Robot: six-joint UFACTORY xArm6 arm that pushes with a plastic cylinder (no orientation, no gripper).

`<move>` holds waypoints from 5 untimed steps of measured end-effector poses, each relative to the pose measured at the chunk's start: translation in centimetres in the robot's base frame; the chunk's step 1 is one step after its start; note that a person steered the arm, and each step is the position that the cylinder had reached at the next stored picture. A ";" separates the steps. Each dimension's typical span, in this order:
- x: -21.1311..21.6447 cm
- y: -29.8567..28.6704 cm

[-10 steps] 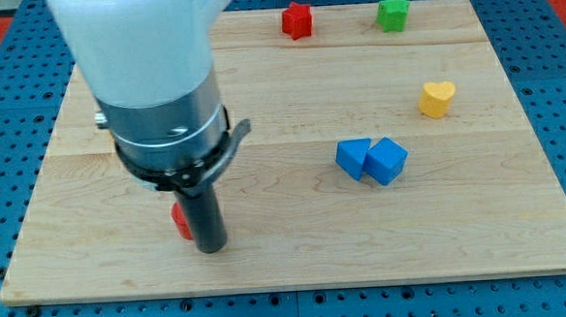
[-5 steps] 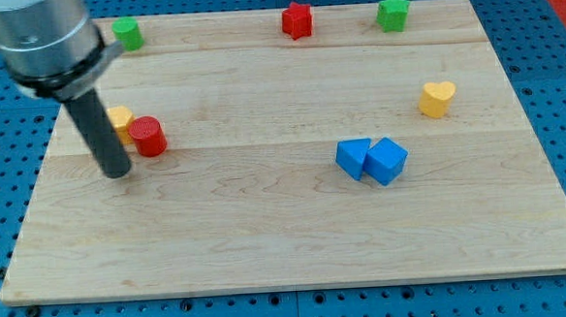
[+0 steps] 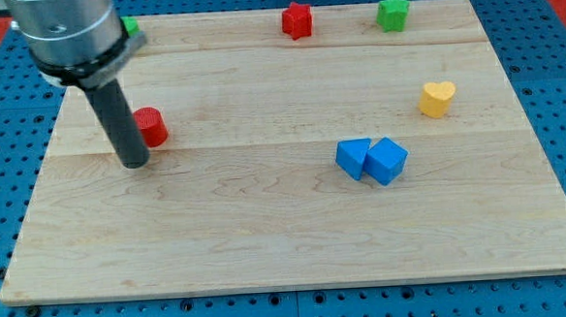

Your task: Push the red circle towards the red star

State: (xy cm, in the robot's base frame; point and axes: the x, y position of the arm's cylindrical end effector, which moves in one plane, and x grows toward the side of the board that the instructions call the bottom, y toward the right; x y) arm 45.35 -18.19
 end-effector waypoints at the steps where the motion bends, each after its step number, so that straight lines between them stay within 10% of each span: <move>1: -3.2 0.1; 5: -14.9 12.3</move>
State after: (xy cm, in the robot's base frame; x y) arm 30.48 -5.94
